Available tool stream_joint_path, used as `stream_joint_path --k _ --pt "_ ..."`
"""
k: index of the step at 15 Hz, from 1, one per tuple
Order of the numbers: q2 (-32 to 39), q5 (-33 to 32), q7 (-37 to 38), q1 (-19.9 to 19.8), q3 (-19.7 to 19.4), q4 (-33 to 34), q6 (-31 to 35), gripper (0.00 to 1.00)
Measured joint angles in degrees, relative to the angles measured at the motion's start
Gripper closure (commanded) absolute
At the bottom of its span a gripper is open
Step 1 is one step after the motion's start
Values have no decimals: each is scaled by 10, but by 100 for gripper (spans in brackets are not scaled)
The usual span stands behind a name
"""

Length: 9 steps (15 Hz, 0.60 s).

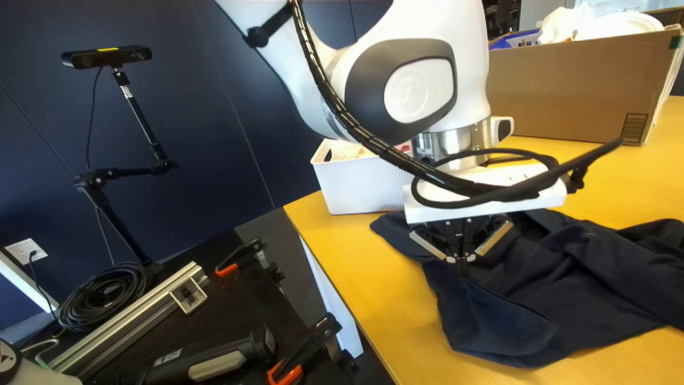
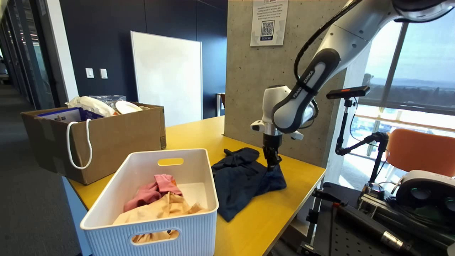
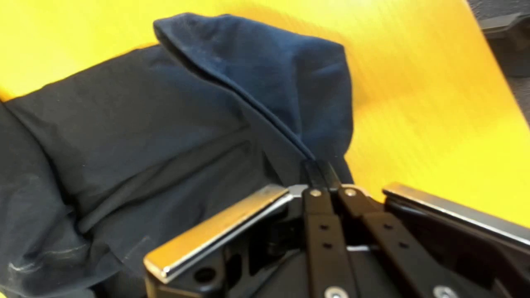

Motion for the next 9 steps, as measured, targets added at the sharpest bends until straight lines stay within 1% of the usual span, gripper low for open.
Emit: stream_joint_path --k 2,4,7,9 --pt "-23 34 -29 -10 26 -8 -52 100" --pt "-35 68 -55 -10 44 -8 -102 100" --pt "-41 114 -91 -6 62 -2 -174 100" --pt "-42 128 -100 3 62 8 -227 100"
